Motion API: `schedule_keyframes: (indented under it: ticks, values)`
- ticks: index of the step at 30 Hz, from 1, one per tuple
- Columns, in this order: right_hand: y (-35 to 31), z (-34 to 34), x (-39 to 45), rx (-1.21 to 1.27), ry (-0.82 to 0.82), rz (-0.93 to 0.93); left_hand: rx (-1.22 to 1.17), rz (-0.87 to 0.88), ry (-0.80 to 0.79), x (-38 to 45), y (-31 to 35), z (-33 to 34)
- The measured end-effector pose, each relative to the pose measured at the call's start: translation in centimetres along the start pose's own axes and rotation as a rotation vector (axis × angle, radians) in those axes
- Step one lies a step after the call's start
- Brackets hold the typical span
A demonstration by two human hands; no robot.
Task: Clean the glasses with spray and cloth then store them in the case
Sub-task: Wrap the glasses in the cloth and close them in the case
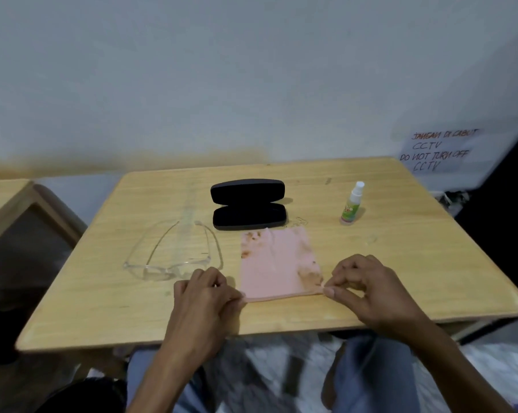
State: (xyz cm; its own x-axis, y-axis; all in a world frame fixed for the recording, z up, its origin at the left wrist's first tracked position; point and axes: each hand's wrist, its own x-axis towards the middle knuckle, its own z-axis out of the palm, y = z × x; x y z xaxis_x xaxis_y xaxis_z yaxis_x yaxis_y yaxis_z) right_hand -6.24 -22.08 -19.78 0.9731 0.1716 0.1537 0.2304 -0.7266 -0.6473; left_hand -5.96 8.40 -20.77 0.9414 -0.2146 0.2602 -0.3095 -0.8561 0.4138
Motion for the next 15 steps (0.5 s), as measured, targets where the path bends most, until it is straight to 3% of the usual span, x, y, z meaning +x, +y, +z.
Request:
schedule_keyframes:
  ticks: [15]
  values:
    - [0.2,0.4,-1.0,-0.033,-0.013,0.008,-0.064,-0.029,-0.042,-1.1,-0.7,-0.4]
